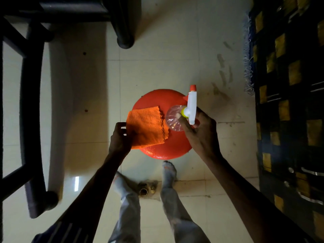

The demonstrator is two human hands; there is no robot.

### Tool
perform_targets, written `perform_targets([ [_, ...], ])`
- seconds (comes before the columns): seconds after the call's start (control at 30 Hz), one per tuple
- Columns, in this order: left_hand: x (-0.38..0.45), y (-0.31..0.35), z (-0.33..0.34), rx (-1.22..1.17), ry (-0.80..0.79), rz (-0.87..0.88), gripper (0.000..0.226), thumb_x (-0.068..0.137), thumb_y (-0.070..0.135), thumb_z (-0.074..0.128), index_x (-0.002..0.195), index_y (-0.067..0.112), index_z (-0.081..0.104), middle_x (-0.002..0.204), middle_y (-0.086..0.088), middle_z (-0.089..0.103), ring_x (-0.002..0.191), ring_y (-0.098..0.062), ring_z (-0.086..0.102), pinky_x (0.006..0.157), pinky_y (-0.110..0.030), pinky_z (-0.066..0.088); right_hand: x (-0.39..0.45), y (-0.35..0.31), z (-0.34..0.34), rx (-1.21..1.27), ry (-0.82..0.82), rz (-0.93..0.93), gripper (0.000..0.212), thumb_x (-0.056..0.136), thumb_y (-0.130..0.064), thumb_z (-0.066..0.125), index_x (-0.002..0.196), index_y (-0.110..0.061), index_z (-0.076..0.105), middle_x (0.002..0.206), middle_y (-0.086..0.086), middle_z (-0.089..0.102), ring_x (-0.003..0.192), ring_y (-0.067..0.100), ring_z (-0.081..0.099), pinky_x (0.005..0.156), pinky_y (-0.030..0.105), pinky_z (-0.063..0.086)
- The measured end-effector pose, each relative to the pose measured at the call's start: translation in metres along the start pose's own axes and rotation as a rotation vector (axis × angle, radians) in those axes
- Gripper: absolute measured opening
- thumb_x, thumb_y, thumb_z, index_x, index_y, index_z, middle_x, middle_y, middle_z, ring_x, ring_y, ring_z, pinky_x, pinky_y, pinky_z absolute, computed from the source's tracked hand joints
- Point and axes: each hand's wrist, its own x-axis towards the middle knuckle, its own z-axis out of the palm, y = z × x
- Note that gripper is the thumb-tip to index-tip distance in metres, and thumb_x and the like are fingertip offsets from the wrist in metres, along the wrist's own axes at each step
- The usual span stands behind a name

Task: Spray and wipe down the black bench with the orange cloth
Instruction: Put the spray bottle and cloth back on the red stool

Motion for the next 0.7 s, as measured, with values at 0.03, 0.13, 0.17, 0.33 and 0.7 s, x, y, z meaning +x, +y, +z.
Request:
perform_targets([
  [0.03, -0.001, 0.001, 0.001, 0.018, 0.005, 0.0, 0.035, 0.099, 0.021, 0.068, 0.129, 0.014, 0.051, 0.116, -0.016, 0.071, 0.092, -0.034, 0.074, 0.079, -0.054, 0.063, -0.002, 0.0, 0.001, 0.004, -0.011, 0.013, 0.038, 0.097, -0.037, 0.076, 0.123, -0.008, 0.072, 0.11, 0.004, 0.079, 0.102, 0.018, 0.074, 0.089, 0.043, 0.063],
  [0.13, -0.004, 0.002, 0.002, 0.086, 0.014, 0.009, 0.041, 0.099, 0.023, 0.068, 0.133, 0.012, 0.049, 0.119, -0.016, 0.07, 0.093, -0.033, 0.073, 0.078, -0.048, 0.062, -0.004, -0.001, 0.004, -0.015, -0.032, 0.016, 0.045, 0.098, -0.039, 0.075, 0.132, -0.009, 0.068, 0.114, 0.006, 0.079, 0.106, 0.023, 0.075, 0.091, 0.048, 0.063],
  [0.17, -0.005, 0.002, 0.002, 0.115, 0.016, 0.023, 0.043, 0.098, 0.024, 0.068, 0.135, 0.011, 0.049, 0.119, -0.016, 0.07, 0.093, -0.032, 0.072, 0.075, -0.041, 0.06, -0.003, -0.001, 0.005, -0.024, -0.032, 0.02, 0.047, 0.098, -0.039, 0.076, 0.133, -0.008, 0.067, 0.117, 0.007, 0.079, 0.108, 0.024, 0.075, 0.093, 0.047, 0.063],
  [0.33, -0.017, 0.003, 0.003, 0.325, 0.061, 0.164, 0.059, 0.094, 0.016, 0.072, 0.144, -0.001, 0.045, 0.132, -0.023, 0.062, 0.11, -0.035, 0.066, 0.085, -0.044, 0.058, -0.002, 0.002, 0.004, -0.056, -0.056, 0.033, 0.045, 0.095, -0.041, 0.078, 0.123, -0.007, 0.07, 0.109, 0.008, 0.079, 0.102, 0.025, 0.075, 0.088, 0.037, 0.061],
  [0.7, -0.074, 0.024, -0.001, 0.51, 0.054, 0.354, 0.065, 0.101, 0.04, 0.061, 0.153, 0.007, 0.04, 0.154, -0.015, 0.049, 0.142, -0.031, 0.047, 0.116, -0.04, 0.038, -0.018, -0.007, -0.003, -0.062, -0.156, 0.035, 0.076, 0.093, -0.043, 0.079, 0.155, -0.014, 0.046, 0.142, 0.008, 0.065, 0.13, 0.026, 0.063, 0.1, 0.033, 0.052],
])
